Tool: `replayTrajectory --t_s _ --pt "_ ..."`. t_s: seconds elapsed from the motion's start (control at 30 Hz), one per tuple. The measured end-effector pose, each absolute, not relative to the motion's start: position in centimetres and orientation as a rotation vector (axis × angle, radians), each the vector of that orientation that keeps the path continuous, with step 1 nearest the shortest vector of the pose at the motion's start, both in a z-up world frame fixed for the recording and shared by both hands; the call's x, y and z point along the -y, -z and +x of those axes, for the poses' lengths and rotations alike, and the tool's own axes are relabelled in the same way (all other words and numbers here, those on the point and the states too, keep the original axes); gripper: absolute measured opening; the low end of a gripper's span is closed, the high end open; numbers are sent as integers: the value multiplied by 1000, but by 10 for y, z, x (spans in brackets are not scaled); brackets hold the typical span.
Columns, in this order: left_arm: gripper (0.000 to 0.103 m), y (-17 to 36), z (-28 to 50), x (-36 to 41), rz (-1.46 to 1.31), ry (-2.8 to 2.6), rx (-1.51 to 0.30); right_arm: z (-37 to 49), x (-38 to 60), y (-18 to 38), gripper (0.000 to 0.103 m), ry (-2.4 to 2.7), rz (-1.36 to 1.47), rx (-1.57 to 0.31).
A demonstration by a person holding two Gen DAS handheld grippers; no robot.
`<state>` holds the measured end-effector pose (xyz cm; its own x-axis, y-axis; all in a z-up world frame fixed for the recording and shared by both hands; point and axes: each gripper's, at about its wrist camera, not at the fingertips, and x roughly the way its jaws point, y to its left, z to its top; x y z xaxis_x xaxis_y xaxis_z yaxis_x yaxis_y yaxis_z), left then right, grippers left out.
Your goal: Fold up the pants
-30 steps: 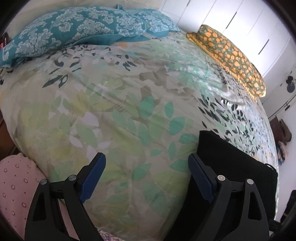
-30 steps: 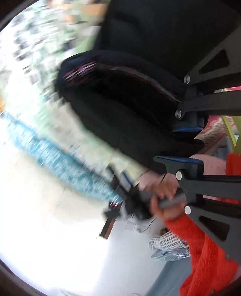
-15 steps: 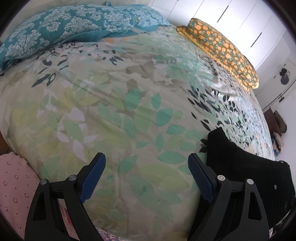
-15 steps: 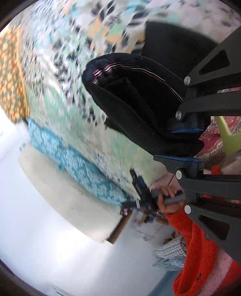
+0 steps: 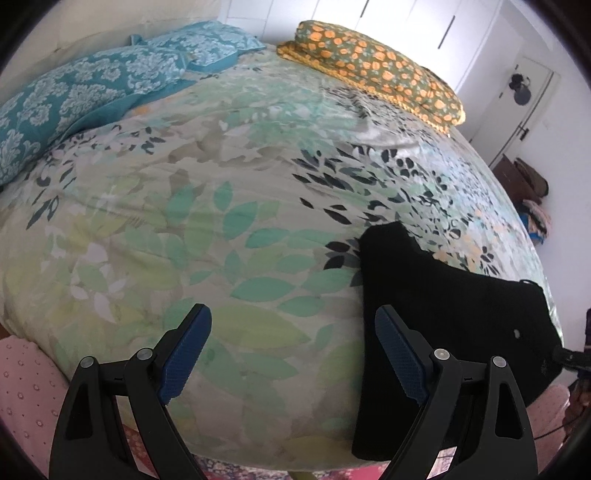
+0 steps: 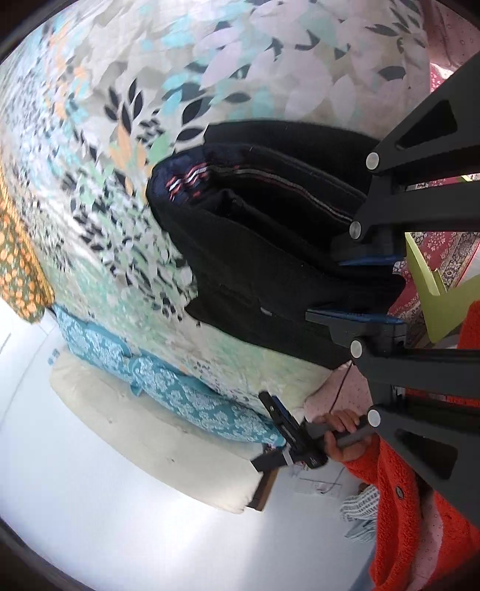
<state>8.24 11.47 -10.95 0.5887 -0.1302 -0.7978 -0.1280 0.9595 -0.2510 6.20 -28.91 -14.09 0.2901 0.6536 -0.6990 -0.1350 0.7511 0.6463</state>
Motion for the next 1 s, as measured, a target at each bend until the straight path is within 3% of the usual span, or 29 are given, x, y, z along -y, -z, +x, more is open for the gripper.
replayTrajectory --t_s 0.2,0.33,0.57,0.83,1.0 --pt "91 110 79 -78 -193 94 -964 58 292 188 21 -428 457 -1277" --pt "91 107 74 -62 -131 132 -959 62 297 161 36 -356 383 -1239" --pt "91 112 74 -30 -46 184 -961 98 265 90 36 -407 238 -996" --pt "91 131 60 -6 112 214 -1015 148 239 171 30 -236 102 -1091" --pt "91 126 59 -1 121 222 -999 129 226 139 31 -224 52 -1023"
